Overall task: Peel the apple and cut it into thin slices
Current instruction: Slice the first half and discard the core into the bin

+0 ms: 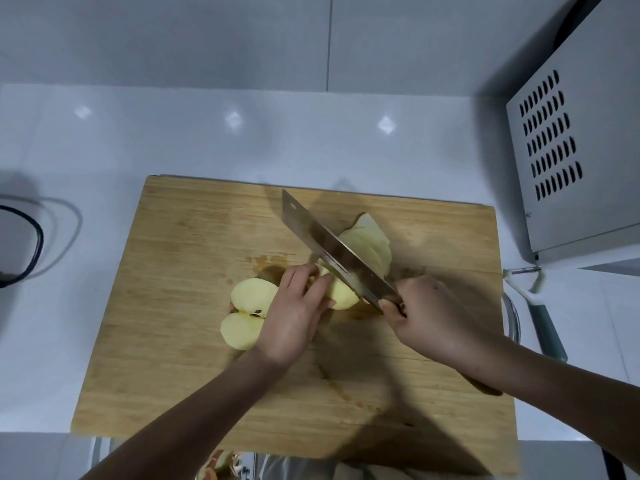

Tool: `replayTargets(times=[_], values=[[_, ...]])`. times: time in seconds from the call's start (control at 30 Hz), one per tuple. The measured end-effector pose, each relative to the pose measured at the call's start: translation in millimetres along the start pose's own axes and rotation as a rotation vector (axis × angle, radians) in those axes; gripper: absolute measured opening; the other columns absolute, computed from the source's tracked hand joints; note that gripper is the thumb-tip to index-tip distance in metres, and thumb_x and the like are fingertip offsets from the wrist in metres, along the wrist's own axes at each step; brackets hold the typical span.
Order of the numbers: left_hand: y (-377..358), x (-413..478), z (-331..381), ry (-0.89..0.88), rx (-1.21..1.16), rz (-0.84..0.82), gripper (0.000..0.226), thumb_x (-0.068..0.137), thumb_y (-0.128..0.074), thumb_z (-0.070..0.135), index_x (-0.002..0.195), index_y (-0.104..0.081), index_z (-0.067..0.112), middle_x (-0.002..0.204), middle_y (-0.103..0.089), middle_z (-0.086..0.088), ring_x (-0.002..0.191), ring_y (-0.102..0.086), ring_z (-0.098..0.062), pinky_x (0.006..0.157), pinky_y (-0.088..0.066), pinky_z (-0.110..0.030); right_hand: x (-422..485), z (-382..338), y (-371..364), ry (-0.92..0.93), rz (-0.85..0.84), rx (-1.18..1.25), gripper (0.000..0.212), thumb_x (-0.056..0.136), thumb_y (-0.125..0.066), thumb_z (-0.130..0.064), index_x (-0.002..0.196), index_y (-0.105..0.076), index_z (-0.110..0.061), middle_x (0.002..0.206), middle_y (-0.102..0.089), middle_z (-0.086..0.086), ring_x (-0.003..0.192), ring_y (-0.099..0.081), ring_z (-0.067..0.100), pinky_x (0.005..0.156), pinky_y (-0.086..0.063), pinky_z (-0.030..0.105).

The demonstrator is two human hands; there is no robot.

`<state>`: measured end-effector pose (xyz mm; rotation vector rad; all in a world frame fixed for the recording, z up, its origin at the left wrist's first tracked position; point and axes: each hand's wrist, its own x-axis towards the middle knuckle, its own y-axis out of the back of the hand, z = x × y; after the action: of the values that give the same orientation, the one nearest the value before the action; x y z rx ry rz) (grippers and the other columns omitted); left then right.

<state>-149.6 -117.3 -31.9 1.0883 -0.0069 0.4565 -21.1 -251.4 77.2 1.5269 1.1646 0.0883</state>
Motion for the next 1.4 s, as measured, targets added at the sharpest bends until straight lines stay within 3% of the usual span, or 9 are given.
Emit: replayTargets(times=[0.1, 0.3, 0.4, 0.6, 0.9, 1.1, 1.2, 1.27, 1.4], values=[[2.1, 1.1, 2.5, 0.019, 0.042, -0.018, 0.041, 0.064, -0.084, 0.007, 0.101, -0.068, 0.001, 0.102, -0.063, -0.020, 0.099, -0.053, -0.029, 0.076, -0.054, -0.040, -3.8, -2.4, 2.2, 0.012, -0.019, 0.004, 0.027, 0.094, -0.045, -0.030, 0.081, -0.059, -0.012, 0.067, -0.056, -0.001, 0.060, -0.057, 0.015, 0.048, -0.037, 0.023], [3.1, 0.6, 2.1, -0.006, 0.001, -0.003, 0.039, 0.068, -0.082, 0.006, 0.102, -0.066, 0.001, 0.103, -0.062, -0.020, 0.099, -0.044, -0.024, 0.076, -0.053, -0.039, -4.6, -5.9, 3.3, 0.049, -0.024, -0.036, 0.025, 0.095, -0.043, -0.028, 0.078, -0.056, -0.015, 0.069, -0.054, -0.001, 0.064, -0.056, 0.017, 0.047, -0.032, 0.020], [1.5, -0.2, 0.5, -0.019, -0.009, 0.005, 0.039, 0.069, -0.081, 0.007, 0.103, -0.065, 0.002, 0.103, -0.062, -0.021, 0.100, -0.044, -0.025, 0.076, -0.053, -0.040, -4.6, -7.0, 3.7, 0.046, -0.023, -0.049, 0.025, 0.095, -0.043, -0.028, 0.080, -0.057, -0.014, 0.069, -0.055, 0.000, 0.068, -0.061, 0.020, 0.052, -0.038, 0.025], [0.4, 0.6, -1.1, -0.052, -0.030, 0.059, 0.026, 0.085, -0.051, 0.025, 0.108, -0.048, 0.013, 0.103, -0.061, -0.019, 0.099, -0.044, -0.024, 0.074, -0.052, -0.036, -0.1, -7.7, 0.4, 0.035, -0.031, -0.056, 0.027, 0.095, -0.042, -0.027, 0.070, -0.047, -0.017, 0.064, -0.049, -0.003, 0.059, -0.052, 0.013, 0.048, -0.034, 0.020], [-2.1, -3.2, -3.2, -0.050, -0.013, 0.047, 0.021, 0.086, -0.053, 0.021, 0.102, -0.051, 0.009, 0.102, -0.060, -0.020, 0.097, -0.046, -0.027, 0.066, -0.055, -0.038, 34.0, -10.1, -31.3, -0.014, -0.037, -0.023, 0.037, 0.094, -0.044, -0.023, 0.057, -0.035, -0.021, 0.059, -0.043, -0.005, 0.060, -0.049, 0.015, 0.052, -0.035, 0.025], [-0.1, -2.9, -1.6, -0.039, -0.016, 0.035, 0.023, 0.085, -0.053, 0.020, 0.097, -0.063, 0.003, 0.099, -0.060, -0.019, 0.094, -0.051, -0.027, 0.069, -0.055, -0.036, 18.9, -4.7, -21.3, -0.018, 0.024, 0.048, 0.027, 0.095, -0.046, -0.027, 0.073, -0.054, -0.013, 0.063, -0.051, -0.003, 0.058, -0.052, 0.012, 0.045, -0.032, 0.020], [2.3, -2.1, 0.8, -0.032, 0.012, 0.013, 0.019, 0.079, -0.068, 0.011, 0.095, -0.067, 0.001, 0.097, -0.062, -0.020, 0.091, -0.058, -0.031, 0.069, -0.055, -0.037, 4.3, -4.9, -9.4, -0.001, 0.049, 0.029, 0.028, 0.094, -0.045, -0.028, 0.083, -0.062, -0.009, 0.072, -0.060, 0.002, 0.065, -0.059, 0.017, 0.052, -0.041, 0.025], [3.0, -1.8, 1.6, -0.018, 0.018, -0.009, 0.025, 0.073, -0.076, 0.007, 0.095, -0.067, 0.001, 0.097, -0.062, -0.021, 0.088, -0.061, -0.034, 0.068, -0.056, -0.038, -1.9, -5.0, -2.9, 0.021, 0.046, 0.011, 0.028, 0.095, -0.044, -0.028, 0.083, -0.062, -0.010, 0.069, -0.057, 0.000, 0.060, -0.055, 0.014, 0.049, -0.038, 0.022], [3.9, -2.5, 0.2, -0.026, 0.024, -0.012, 0.020, 0.082, -0.066, 0.016, 0.097, -0.065, 0.003, 0.099, -0.061, -0.019, 0.092, -0.057, -0.030, 0.070, -0.055, -0.036, -4.3, -4.9, -1.6, 0.038, 0.023, -0.029, 0.027, 0.094, -0.044, -0.027, 0.080, -0.059, -0.010, 0.065, -0.050, -0.003, 0.062, -0.055, 0.016, 0.046, -0.032, 0.021]])
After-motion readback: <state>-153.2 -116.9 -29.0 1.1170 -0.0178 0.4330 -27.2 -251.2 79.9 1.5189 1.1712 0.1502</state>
